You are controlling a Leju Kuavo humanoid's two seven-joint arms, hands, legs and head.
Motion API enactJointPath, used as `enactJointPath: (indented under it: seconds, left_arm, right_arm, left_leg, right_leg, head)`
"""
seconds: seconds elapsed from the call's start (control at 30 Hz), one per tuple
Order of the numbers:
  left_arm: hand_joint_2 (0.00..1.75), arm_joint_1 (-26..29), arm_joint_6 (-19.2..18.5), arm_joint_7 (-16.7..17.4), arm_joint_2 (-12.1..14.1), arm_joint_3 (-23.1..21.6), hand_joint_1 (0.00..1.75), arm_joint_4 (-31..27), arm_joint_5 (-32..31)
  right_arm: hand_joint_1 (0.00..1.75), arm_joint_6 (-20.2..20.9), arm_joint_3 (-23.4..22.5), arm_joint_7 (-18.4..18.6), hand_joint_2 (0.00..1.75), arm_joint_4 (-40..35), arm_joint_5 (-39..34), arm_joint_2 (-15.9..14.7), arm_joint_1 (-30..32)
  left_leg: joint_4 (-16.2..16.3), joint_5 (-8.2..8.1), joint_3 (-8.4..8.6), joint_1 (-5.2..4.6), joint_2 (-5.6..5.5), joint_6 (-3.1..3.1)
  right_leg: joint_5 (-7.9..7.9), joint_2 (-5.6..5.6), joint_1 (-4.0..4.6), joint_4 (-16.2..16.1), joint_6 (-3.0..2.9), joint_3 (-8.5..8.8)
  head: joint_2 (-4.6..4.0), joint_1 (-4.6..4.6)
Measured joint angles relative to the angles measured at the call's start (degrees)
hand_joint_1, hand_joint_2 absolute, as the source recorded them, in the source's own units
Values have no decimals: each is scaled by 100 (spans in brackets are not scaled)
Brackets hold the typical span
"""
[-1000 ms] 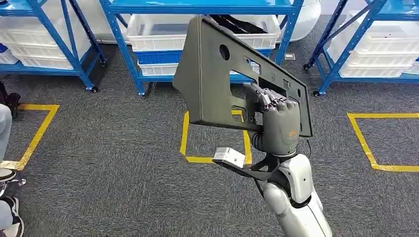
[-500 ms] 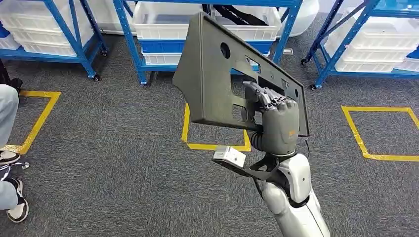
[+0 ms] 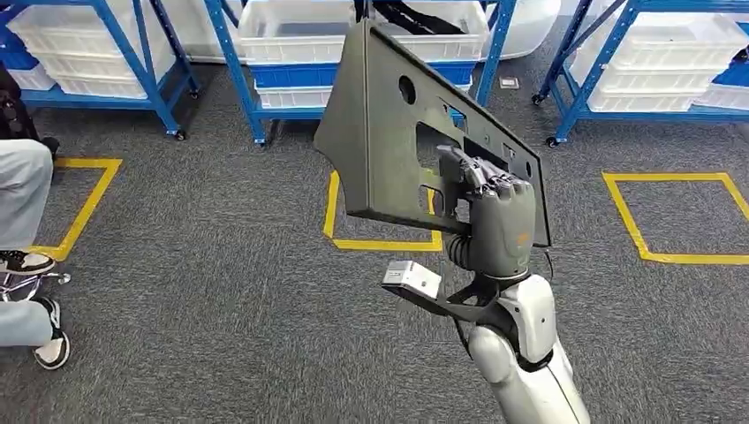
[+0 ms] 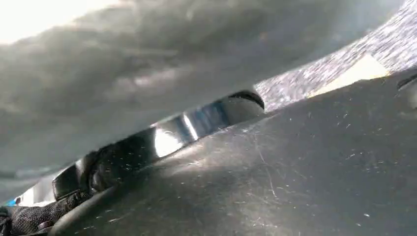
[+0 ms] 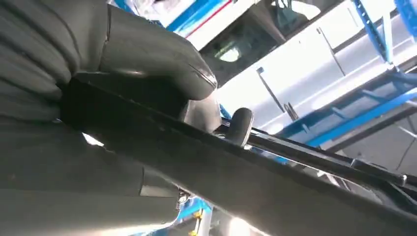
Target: Take the parts from the cabinet and place them on the table.
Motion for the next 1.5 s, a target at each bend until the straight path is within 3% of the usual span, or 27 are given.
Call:
enactJointPath:
  seconds: [0.03,0.1,0.23,0.3,0.37,0.4,0.43,0.5,0.53,0.57,0.6,0.63,0.73,0.77,0.87,0.93,0.97,1.03,1.07,1.1,1.13,1.23,1.27,1.3,1.33,1.43,1.5]
  left_arm:
    - [0,-8,-2,0,0,4,0,-2,-2]
    - [0,-29,0,-4,0,4,0,-9,-11]
    - [0,-8,9,-9,-9,22,0,-9,-55]
    - [0,-22,7,-9,-9,26,0,-15,-66]
    - [0,-19,-4,-53,-9,28,0,-15,-66]
    - [0,-19,-18,-96,-9,33,0,-15,-66]
    - [0,-19,-61,-161,-9,43,0,-15,-66]
    - [0,-18,-98,-236,-9,63,0,-13,-68]
    - [0,-18,-105,-260,-9,68,0,-13,-72]
    - [0,-19,-105,-269,-9,72,0,-13,-74]
    - [0,-28,-96,-271,-9,76,0,-13,-74]
    - [0,-27,-85,-279,-13,79,0,-13,-85]
    - [0,-20,-66,-293,-13,103,0,-11,-109]
    - [0,-20,-68,-297,-13,111,0,-4,-111]
    - [0,-22,-70,-313,-11,116,0,-4,-120]
    - [0,-22,-70,-326,-9,122,0,-4,-129]
    - [0,-22,-70,-341,-9,127,0,-4,-129]
    - [0,-24,-70,-358,-9,138,0,-4,-131]
    - [0,-27,-70,-365,-9,142,0,-4,-136]
    - [0,-29,-70,-369,-7,155,0,-2,-136]
    - [0,-23,-68,-374,-11,162,0,11,-138]
    - [0,-28,-68,-372,-9,166,0,18,-155]
    - [0,-32,-68,-374,-15,168,0,17,-155]
    - [0,-31,-68,-376,-20,170,0,17,-166]
    - [0,-29,-66,-378,-22,170,0,17,-170]
    - [0,-10,-66,-378,-22,179,0,17,-170]
    - [0,-8,-66,-389,-22,184,0,17,-170]
  right_arm:
    - [175,4,0,-2,175,0,-13,2,-4]
    - [175,4,-7,0,175,-7,-24,2,-14]
    - [175,9,-2,-4,175,-9,-24,7,-13]
    - [175,11,-9,-6,175,-2,-35,4,-1]
    - [175,7,-13,-35,175,4,-63,-2,-2]
    - [175,2,-15,-48,175,9,-63,-2,1]
    - [175,2,-15,-70,175,24,-78,-2,3]
    - [175,0,-17,-92,175,48,-114,-4,8]
    - [175,0,-20,-103,175,57,-125,-4,7]
    - [175,2,-17,-107,175,63,-138,-4,1]
    - [175,2,-17,-116,175,66,-155,-2,-4]
    - [175,2,-15,-133,175,66,-170,6,8]
    - [175,11,-17,-192,175,79,-267,28,-21]
    - [175,24,-17,-219,175,87,-304,35,-20]
    - [175,57,-20,-251,175,98,-363,63,-11]
    - [175,61,-20,-269,175,124,-363,63,-1]
    - [175,63,-17,-275,175,136,-363,66,17]
    - [175,68,-20,-275,175,153,-369,63,38]
    - [175,68,-20,-278,175,160,-369,66,31]
    - [175,68,-20,-280,175,162,-369,66,26]
    - [175,68,-18,-280,175,164,-369,68,1]
    - [175,70,-11,-280,175,166,-369,79,13]
    - [175,70,-9,-280,175,164,-369,76,23]
    - [175,68,-9,-280,175,162,-369,77,15]
    - [175,70,0,-280,175,164,-369,79,4]
    - [175,70,2,-280,175,170,-369,76,17]
    - [175,70,2,-280,175,177,-374,72,32]
  left_leg:
    - [-456,59,391,17,-1,2]
    - [-1372,-342,1011,2,-66,14]
    - [-1440,-161,753,-61,-33,280]
    - [-1453,24,622,-42,-11,404]
    - [-1451,197,383,-44,-2,420]
    - [-1449,279,261,-45,6,415]
    - [-1448,351,156,-45,9,408]
    - [-1446,511,-50,-43,35,377]
    - [-1446,601,-153,-40,38,354]
    - [-1439,685,-235,-40,35,324]
    - [-1426,747,-270,-67,23,283]
    - [-1424,791,-265,-73,25,249]
    - [-1575,970,-155,-52,51,122]
    - [-1523,863,-191,-17,44,99]
    - [-555,-161,-463,-21,17,52]
    - [232,-393,-622,-18,12,20]
    - [277,-303,-541,-14,12,12]
    - [-403,13,11,13,-22,9]
    - [-944,169,376,42,-138,5]
    - [-1205,9,587,75,-408,7]
    - [-1283,41,613,77,-457,26]
    - [-1326,-8,550,25,-270,92]
    - [-1368,21,542,63,-187,146]
    - [-1376,30,537,59,-129,197]
    - [-1376,39,515,55,-70,246]
    - [-1376,62,449,32,152,286]
    - [-1376,69,439,26,294,291]
  right_leg:
    - [36,1,-8,51,19,-82]
    - [82,1,38,159,90,-184]
    - [301,3,36,112,282,-276]
    - [-196,9,7,430,173,-492]
    - [-803,8,2,1239,107,-700]
    - [-923,8,2,1637,147,-747]
    - [-861,8,-1,1869,224,-728]
    - [-410,7,-7,1782,421,-451]
    - [-235,6,-7,1472,458,-172]
    - [-281,2,-6,986,410,222]
    - [-636,-5,19,301,276,734]
    - [-841,-6,45,-139,173,973]
    - [-693,-1,55,-114,49,842]
    - [-630,-1,-35,-118,9,812]
    - [-487,38,-17,-112,-97,667]
    - [-409,99,-14,-94,-69,607]
    - [-379,145,-17,-88,-48,563]
    - [-363,244,-36,-64,-17,537]
    - [-367,296,-46,-34,-12,531]
    - [-377,325,-49,-7,16,475]
    - [-375,390,-12,48,54,395]
    - [-299,559,-62,33,172,313]
    - [-330,504,-31,64,192,236]
    - [-415,232,-9,239,195,145]
    - [-557,133,-1,581,171,-37]
    - [-958,78,-6,1886,146,-727]
    - [-794,53,-6,1678,235,-642]
  head:
    - [0,0]
    - [0,2]
    - [0,13]
    - [0,37]
    - [0,44]
    - [0,39]
    - [0,42]
    - [0,44]
    - [0,44]
    - [0,39]
    - [0,39]
    - [0,26]
    - [-4,26]
    - [-4,-20]
    - [-2,-24]
    - [-2,-33]
    - [-2,-37]
    - [-2,-33]
    - [-2,-37]
    - [-2,-24]
    - [-2,-33]
    - [-2,-28]
    - [-2,-37]
    - [-2,-13]
    - [-2,4]
    - [-2,4]
    - [-2,4]
